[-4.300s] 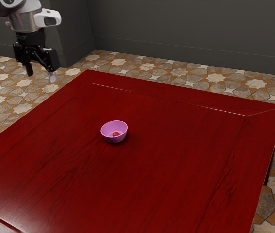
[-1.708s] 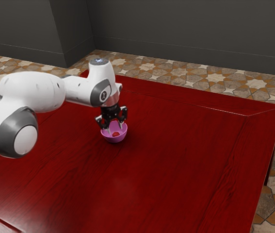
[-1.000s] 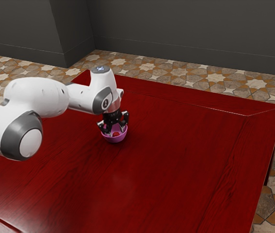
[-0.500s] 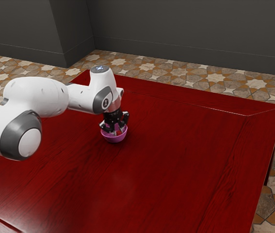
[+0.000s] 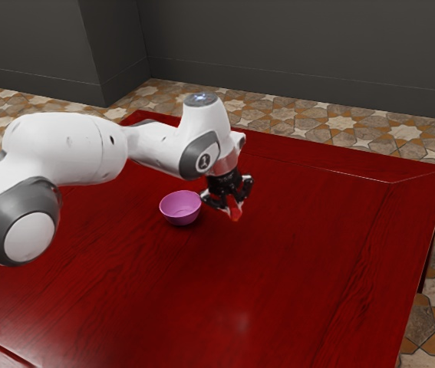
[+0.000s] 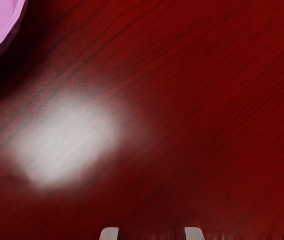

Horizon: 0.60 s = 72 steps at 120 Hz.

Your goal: Take strawberry from the bowl

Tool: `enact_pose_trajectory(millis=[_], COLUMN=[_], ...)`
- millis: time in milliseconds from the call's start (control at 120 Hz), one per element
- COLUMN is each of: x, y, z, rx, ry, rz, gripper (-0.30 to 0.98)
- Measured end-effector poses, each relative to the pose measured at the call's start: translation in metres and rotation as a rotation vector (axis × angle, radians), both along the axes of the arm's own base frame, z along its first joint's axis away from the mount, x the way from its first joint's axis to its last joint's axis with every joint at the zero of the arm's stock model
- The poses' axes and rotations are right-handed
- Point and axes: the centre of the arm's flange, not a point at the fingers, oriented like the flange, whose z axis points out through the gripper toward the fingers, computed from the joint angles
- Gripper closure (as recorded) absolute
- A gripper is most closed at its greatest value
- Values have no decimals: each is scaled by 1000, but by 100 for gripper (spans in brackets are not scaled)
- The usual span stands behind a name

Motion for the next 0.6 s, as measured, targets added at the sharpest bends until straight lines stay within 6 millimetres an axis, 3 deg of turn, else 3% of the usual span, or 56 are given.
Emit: enact_pose_trajectory(millis=[183,425,600], x=[-7,-7,-6], y=[-49,-64,-66], z=[-22,-42,-38], rx=[1,-4,-12], ry=[22,34,23], rz=[-60,-75,-82], gripper=[70,69,34])
